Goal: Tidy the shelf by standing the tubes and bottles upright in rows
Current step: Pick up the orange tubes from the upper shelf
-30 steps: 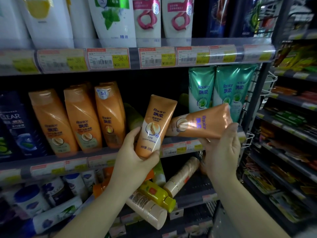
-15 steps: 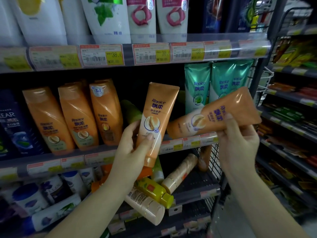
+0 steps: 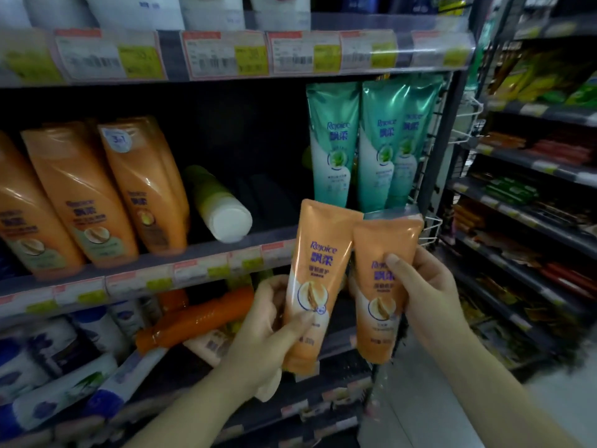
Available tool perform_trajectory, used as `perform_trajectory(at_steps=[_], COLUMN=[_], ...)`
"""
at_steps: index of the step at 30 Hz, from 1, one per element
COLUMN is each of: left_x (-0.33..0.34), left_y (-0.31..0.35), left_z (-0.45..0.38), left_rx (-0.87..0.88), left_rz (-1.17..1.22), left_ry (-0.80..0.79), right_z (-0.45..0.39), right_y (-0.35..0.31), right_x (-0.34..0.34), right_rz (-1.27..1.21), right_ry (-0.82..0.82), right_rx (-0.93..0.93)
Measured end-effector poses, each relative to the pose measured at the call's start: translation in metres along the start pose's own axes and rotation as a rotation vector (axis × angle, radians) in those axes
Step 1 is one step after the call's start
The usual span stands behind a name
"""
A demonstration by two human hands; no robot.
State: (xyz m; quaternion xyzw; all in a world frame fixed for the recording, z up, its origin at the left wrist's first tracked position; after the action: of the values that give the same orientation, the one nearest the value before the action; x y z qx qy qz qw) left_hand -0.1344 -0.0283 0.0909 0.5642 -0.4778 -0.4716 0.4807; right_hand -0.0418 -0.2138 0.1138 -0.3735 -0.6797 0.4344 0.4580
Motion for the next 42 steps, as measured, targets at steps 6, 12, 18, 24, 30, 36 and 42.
perform_trajectory(at_steps=[6,12,18,24,30,36,42], left_x=[0.012,0.028,0.04,0.044,0.045,0.047,0.054], left_y=[-0.056,-0.084,-0.111,-0.137,-0.149,-0.171,-0.174], left_z=[-0.009,-0.032,-0.072,-0.104,-0.128,-0.13,-0.136], left_rx=[-0.056,-0.096,-0.092,-0.123,-0.141,-0.144,-0.158], left_rz=[-0.068,-0.124,-0.218,-0.272,-0.262,-0.356,-0.452], left_ry=[0.035,0.039,0.085,0.214,0.28,0.343,0.366], right_z=[0.006,-0.005,-0.034,-0.055,-0.068,-0.075,-0.083], right_y=[0.027,0.061,0.081,0.093,0.111,0.138,0.151], right_x=[-0.033,-0.056,-0.072,-0.057,-0.052,-0.064,-0.07], right_rz=[0.082,0.167,0.289,0.292,0.164,0.185,0.206], right_ry=[-0.05,-0.02,0.07,0.084,0.085,0.134,0.181], right_rx=[0.136,0.201,0.166,0.076,0.03,0.108,0.143])
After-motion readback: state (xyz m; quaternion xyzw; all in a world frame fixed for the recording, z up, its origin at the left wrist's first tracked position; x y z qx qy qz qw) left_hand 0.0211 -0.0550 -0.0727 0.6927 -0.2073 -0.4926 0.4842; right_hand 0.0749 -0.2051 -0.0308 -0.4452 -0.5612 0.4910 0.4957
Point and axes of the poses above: each hand's wrist, its own z-axis away from the middle knuckle, its own x-axis out of the palm, y = z × x, the point moved 1 cm from there along -z, towards the middle knuckle, and after that the axes turned 5 degrees about -y, right-handed, at the moved point
